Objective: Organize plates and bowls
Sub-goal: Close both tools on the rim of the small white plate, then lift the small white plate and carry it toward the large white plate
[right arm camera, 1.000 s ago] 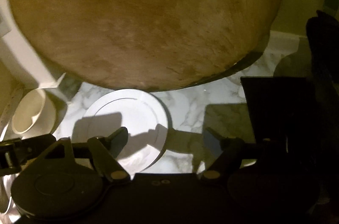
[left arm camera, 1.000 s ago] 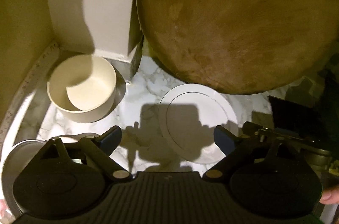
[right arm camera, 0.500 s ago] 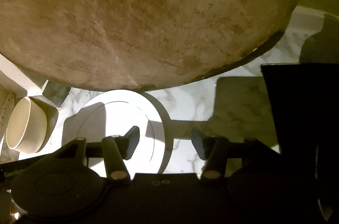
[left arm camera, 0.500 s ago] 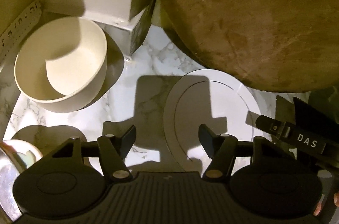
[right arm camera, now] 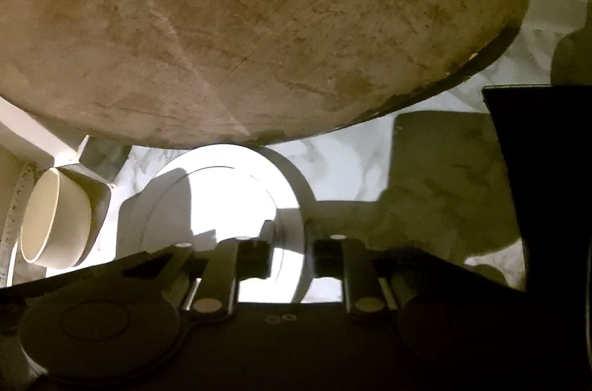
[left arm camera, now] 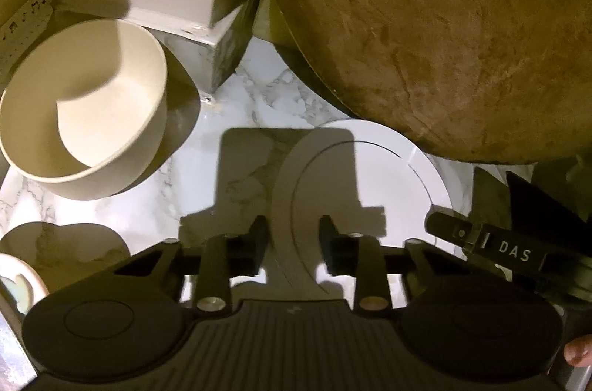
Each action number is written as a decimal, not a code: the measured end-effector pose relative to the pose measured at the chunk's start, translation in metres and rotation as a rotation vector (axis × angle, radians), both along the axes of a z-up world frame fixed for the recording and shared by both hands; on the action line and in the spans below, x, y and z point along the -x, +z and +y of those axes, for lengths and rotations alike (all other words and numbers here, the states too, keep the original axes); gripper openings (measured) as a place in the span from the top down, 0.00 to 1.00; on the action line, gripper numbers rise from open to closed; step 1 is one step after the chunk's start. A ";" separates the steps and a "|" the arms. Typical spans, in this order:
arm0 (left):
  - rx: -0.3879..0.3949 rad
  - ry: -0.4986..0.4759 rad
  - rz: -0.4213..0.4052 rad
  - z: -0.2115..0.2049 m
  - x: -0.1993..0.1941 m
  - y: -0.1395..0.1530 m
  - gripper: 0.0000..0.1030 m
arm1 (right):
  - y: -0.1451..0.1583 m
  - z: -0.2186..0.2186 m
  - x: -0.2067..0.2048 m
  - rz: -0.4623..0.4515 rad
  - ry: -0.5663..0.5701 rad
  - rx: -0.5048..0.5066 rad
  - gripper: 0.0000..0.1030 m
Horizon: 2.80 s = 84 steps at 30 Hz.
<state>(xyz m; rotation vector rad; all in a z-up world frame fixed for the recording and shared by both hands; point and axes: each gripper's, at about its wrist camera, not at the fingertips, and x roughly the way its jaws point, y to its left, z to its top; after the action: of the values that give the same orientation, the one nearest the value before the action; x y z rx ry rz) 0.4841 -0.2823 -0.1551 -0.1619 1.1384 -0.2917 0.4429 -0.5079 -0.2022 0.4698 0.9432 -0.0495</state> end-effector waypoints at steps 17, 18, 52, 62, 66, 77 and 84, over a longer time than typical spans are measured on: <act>-0.001 0.007 -0.051 0.012 0.027 0.016 0.84 | 0.018 0.017 0.030 -0.073 -0.001 0.067 0.89; 0.000 0.007 -0.054 0.013 0.030 0.017 0.84 | 0.020 0.018 0.034 -0.079 -0.001 0.069 0.89; 0.044 0.099 -0.240 0.128 0.218 0.140 0.84 | 0.139 0.117 0.212 -0.326 0.110 0.099 0.90; 0.010 0.219 -0.272 0.191 0.274 0.159 0.84 | 0.148 0.179 0.242 -0.356 0.240 0.068 0.90; -0.006 0.271 -0.278 0.216 0.290 0.161 0.84 | 0.149 0.204 0.250 -0.358 0.298 0.058 0.90; -0.049 0.401 -0.261 0.286 0.331 0.146 0.84 | 0.139 0.274 0.258 -0.336 0.460 0.048 0.90; -0.092 0.452 -0.250 0.317 0.345 0.127 0.84 | 0.121 0.311 0.256 -0.299 0.539 0.055 0.90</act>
<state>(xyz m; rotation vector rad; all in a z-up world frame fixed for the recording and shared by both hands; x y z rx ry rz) 0.1391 0.0346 -0.0283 -0.2869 0.8373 0.1400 0.1871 -0.1967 -0.0814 0.1532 0.7456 0.4702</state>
